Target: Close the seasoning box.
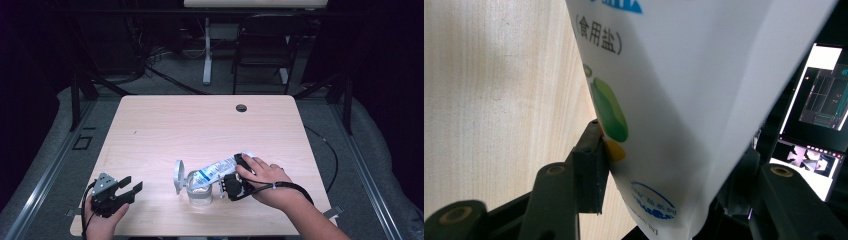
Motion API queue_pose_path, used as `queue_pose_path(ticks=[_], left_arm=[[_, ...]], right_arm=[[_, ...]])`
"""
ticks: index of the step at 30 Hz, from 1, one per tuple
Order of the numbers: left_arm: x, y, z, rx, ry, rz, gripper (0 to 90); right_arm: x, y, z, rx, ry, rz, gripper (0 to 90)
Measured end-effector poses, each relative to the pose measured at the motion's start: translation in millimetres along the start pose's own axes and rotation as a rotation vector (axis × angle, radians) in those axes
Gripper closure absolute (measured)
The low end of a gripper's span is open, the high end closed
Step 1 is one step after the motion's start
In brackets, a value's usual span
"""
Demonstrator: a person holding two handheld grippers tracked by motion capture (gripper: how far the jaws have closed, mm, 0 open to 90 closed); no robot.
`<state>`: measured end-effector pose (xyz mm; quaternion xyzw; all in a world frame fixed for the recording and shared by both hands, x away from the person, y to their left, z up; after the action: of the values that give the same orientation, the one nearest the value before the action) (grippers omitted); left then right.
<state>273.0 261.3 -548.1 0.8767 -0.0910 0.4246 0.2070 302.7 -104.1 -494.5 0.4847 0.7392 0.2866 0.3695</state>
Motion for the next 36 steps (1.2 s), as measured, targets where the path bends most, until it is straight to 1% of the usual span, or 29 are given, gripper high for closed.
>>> queue_pose_path(ticks=[5,11,16,19,20,22,23,29,30,31,34,35,36], left_arm=[[-0.5,-0.3,0.1,-0.001,0.000,-0.001,48.9],[-1.9,-0.2,0.8,-0.001,-0.011,-0.005,48.9],[-1.9,0.2,1.4,-0.004,-0.003,-0.006,48.8],[-2.0,-0.2,0.9,-0.002,-0.012,-0.005,48.9],[-2.4,-0.1,1.5,-0.002,-0.001,-0.007,48.8],[-2.5,-0.2,1.2,-0.001,-0.003,-0.005,48.8],[-2.6,-0.2,1.1,0.000,-0.003,-0.006,48.8],[-2.0,-0.6,0.6,-0.001,-0.001,-0.006,48.9],[-1.9,-0.7,0.5,0.000,0.000,-0.005,48.9],[-1.8,-0.7,0.5,0.000,0.000,-0.004,48.8],[-1.5,-0.7,0.6,0.000,0.000,-0.004,48.8],[-1.2,-0.8,-0.1,-0.001,-0.010,-0.003,48.9],[-1.1,-0.8,0.0,-0.001,-0.008,-0.003,48.8]], right_arm=[[0.1,1.3,0.4,-0.007,0.001,-0.014,48.3],[0.0,1.4,0.8,-0.009,0.002,-0.021,48.5],[-0.1,2.6,0.8,-0.013,-0.001,-0.027,48.6],[-0.1,3.0,0.2,-0.017,-0.004,-0.031,48.7],[0.0,3.2,-0.1,-0.018,-0.007,-0.034,48.7],[0.1,3.2,-0.2,-0.018,-0.009,-0.038,48.8],[0.1,3.6,-0.8,-0.020,-0.017,-0.046,48.8],[0.3,4.5,-1.1,-0.032,-0.015,-0.064,49.0],[0.5,5.5,-2.4,-0.031,-0.028,-0.078,49.1],[0.5,5.0,-1.8,-0.033,-0.018,-0.073,49.1],[0.6,5.8,-2.4,-0.040,-0.019,-0.083,49.3],[0.7,5.9,-2.4,-0.041,-0.018,-0.085,49.3],[0.7,5.7,-2.5,-0.039,-0.018,-0.083,49.3]])
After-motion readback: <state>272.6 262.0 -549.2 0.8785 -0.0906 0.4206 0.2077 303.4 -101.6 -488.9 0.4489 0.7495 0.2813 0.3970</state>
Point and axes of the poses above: each handheld gripper's, and its own axes: z roughly forward along the jaws, x roughly out of its top, y roughly to its right, the point moved 2 cm from there along z, roughly forward along the jaws, and after that the axes turned 12 degrees about -z, right-handed, at the moved point
